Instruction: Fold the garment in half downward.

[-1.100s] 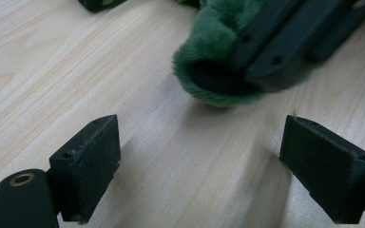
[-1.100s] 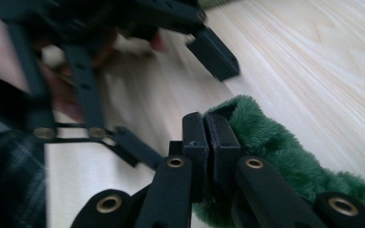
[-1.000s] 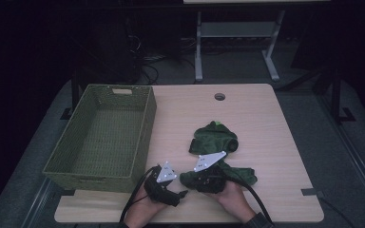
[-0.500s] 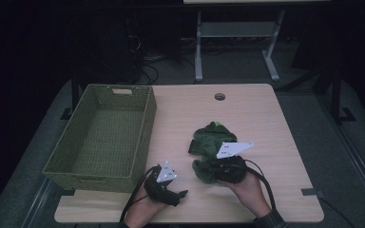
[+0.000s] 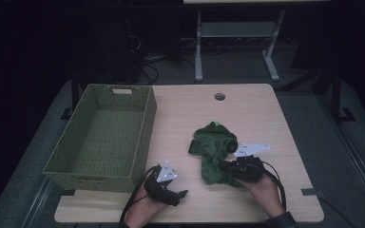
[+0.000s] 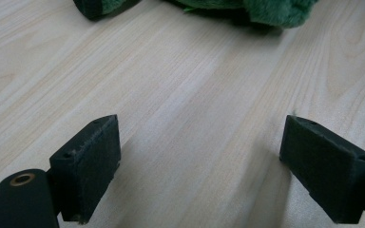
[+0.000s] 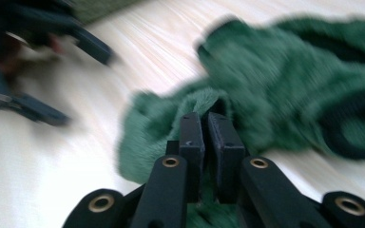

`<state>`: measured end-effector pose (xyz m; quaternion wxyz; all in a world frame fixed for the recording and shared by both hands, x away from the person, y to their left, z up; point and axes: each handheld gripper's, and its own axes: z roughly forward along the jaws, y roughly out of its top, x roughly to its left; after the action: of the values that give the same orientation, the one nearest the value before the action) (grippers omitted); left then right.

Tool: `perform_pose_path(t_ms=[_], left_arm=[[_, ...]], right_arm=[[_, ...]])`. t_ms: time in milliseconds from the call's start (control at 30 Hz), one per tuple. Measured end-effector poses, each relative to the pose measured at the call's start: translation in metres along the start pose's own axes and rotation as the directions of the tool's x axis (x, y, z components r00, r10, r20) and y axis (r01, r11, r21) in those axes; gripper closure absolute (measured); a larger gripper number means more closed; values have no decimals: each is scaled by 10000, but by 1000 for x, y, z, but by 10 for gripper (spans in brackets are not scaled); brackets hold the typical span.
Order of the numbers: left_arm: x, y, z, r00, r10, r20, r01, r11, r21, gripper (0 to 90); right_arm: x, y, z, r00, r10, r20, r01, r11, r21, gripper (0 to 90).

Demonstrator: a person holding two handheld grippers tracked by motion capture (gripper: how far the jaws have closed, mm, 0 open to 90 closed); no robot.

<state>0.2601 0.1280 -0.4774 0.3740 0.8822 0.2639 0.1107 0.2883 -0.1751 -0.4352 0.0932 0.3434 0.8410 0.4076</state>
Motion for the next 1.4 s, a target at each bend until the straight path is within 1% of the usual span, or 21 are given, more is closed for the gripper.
perform_pose_path(t_ms=[67, 133, 167, 233, 267, 333, 400, 467, 500, 633, 667, 733, 900, 1000, 1133, 1200, 1233, 1267, 1300, 1367, 1400], left_arm=[[0, 0, 0, 10000, 0, -3, 0, 10000, -3, 128], [0, 0, 0, 10000, -12, -14, 12, 10000, 7, 128], [0, 0, 0, 10000, -20, -15, 20, 10000, 7, 128], [0, 0, 0, 10000, -15, -15, 15, 10000, 13, 128], [0, 0, 0, 10000, -10, -17, 10, 10000, 16, 128], [0, 0, 0, 10000, -15, -16, 15, 10000, 18, 127], [0, 0, 0, 10000, -13, -18, 13, 10000, 15, 128], [0, 0, 0, 10000, -14, -13, 14, 10000, 11, 128], [0, 0, 0, 10000, -15, -8, 15, 10000, 12, 127], [0, 0, 0, 10000, -16, -3, 16, 10000, 4, 126], [0, 0, 0, 10000, -15, -5, 15, 10000, 2, 126], [0, 0, 0, 10000, -13, -7, 13, 10000, 3, 126], [0, 0, 0, 10000, -17, -6, 17, 10000, 4, 127], [0, 0, 0, 10000, -21, -3, 21, 10000, 0, 127], [0, 0, 0, 10000, -27, -1, 27, 10000, 0, 127], [0, 0, 0, 10000, -25, -3, 25, 10000, 4, 127], [0, 0, 0, 10000, -23, -4, 23, 10000, 7, 127], [0, 0, 0, 10000, -24, -2, 24, 10000, 9, 127], [0, 0, 0, 10000, -22, -2, 22, 10000, 14, 127], [0, 0, 0, 10000, -24, -5, 24, 10000, 17, 127], [0, 0, 0, 10000, -24, -7, 24, 10000, 12, 127]], right_arm=[[-5, -4, 5, 9998, 52, 213, -57, 9997, 226, 823], [-7, -8, 13, 9989, 78, 466, -111, 9974, 711, 808], [-9, -10, 16, 9987, 63, 507, -107, 9963, 857, 795], [-12, -10, 19, 9985, 139, 538, -191, 9951, 974, 753], [-12, -10, 18, 9981, 184, 585, -237, 9955, 914, 727], [-13, -9, 10, 9980, 199, 603, -239, 9976, 657, 682], [-17, -9, 0, 9977, 247, 633, -266, 9992, 293, 675], [-20, -11, -11, 9974, 357, 619, -366, 9992, 135, 668], [-22, -13, -16, 9972, 316, 672, -316, 9995, -11, 665], [-28, -25, -32, 9962, 455, 741, -448, 9989, -104, 639], [-30, -31, -37, 9956, 476, 801, -466, 9988, -146, 624], [-31, -35, -42, 9948, 535, 861, -524, 9985, -154, 612], [-35, -56, -60, 9924, 700, 1008, -686, 9975, -172, 588], [-35, -66, -67, 9931, 784, 871, -776, 9969, -129, 581], [-33, -78, -68, 9938, 897, 656, -902, 9959, 48, 573], [-31, -82, -66, 9937, 987, 540, -998, 9948, 191, 573], [-31, -84, -64, 9944, 942, 473, -956, 9950, 291, 573], [-30, -86, -62, 9933, 1067, 442, -1086, 9931, 439, 574], [-31, -86, -59, 9933, 1081, 417, -1103, 9924, 540, 576], [-32, -87, -55, 9932, 1113, 339, -1133, 9914, 649, 609], [-33, -87, -54, 9941, 1045, 307, -1062, 9924, 623, 631]])
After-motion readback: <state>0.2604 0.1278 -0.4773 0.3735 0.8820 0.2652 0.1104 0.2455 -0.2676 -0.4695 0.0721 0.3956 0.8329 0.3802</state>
